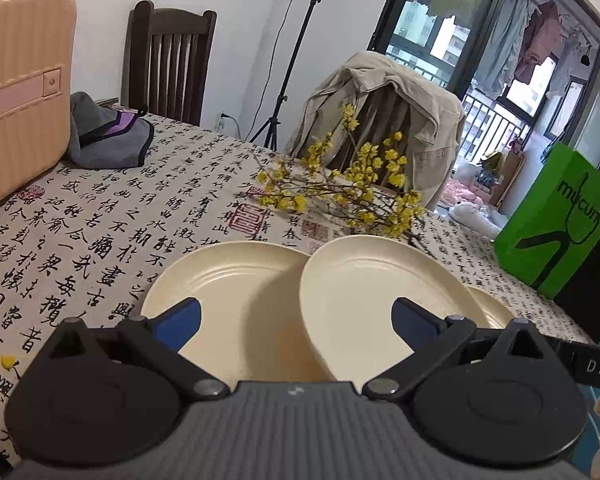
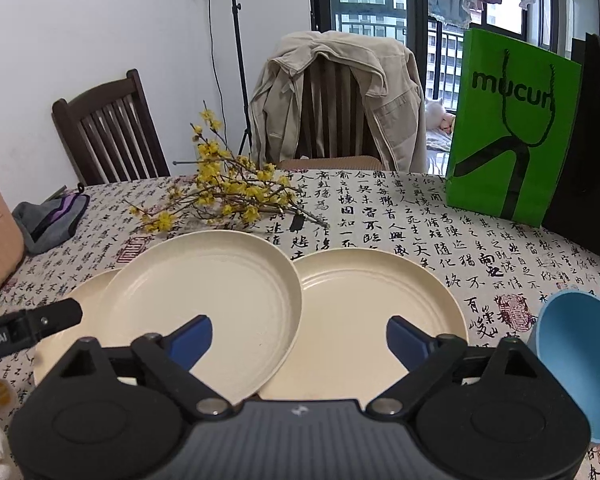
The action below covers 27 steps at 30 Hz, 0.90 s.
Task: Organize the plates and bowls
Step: 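Lower both open grippers onto the rim of one cream plate, then close the left and right grippers on the cream plate rim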
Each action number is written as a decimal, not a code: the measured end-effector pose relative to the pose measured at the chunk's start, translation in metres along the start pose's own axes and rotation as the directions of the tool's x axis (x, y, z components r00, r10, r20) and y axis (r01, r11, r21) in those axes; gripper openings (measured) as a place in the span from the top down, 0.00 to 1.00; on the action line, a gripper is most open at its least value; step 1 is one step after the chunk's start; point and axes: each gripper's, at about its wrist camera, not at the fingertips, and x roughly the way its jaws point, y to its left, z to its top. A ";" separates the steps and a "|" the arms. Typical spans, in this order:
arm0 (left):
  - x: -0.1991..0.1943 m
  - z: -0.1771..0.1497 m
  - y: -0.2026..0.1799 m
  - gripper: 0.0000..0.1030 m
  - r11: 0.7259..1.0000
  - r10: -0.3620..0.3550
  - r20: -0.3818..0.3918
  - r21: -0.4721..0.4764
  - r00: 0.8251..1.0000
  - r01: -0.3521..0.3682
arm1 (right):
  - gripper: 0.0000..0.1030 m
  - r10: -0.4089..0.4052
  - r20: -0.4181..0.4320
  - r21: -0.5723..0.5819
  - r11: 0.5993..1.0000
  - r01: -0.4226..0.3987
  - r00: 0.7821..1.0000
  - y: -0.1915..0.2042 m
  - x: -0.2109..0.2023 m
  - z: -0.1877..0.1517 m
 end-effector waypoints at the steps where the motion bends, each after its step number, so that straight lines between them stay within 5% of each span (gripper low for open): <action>1: 0.002 0.000 0.002 0.00 1.000 -0.011 -0.005 -0.011 1.000 0.011 | 0.11 0.003 -0.002 0.007 1.000 -0.003 1.000 -0.001 0.002 0.000; 9: 0.008 -0.002 0.000 0.00 0.999 -0.019 0.060 0.044 0.998 0.016 | 0.14 0.009 -0.029 0.026 1.000 -0.008 1.000 -0.004 0.020 0.000; 17: 0.019 -0.006 0.003 0.02 0.996 -0.085 0.023 0.027 0.996 0.084 | 0.26 0.021 -0.065 0.054 0.998 -0.017 0.998 -0.007 0.031 0.004; 27: 0.026 -0.010 0.004 0.11 0.997 -0.079 0.016 0.027 0.997 0.079 | 0.30 -0.002 -0.099 0.082 0.997 0.010 0.995 -0.014 0.045 0.007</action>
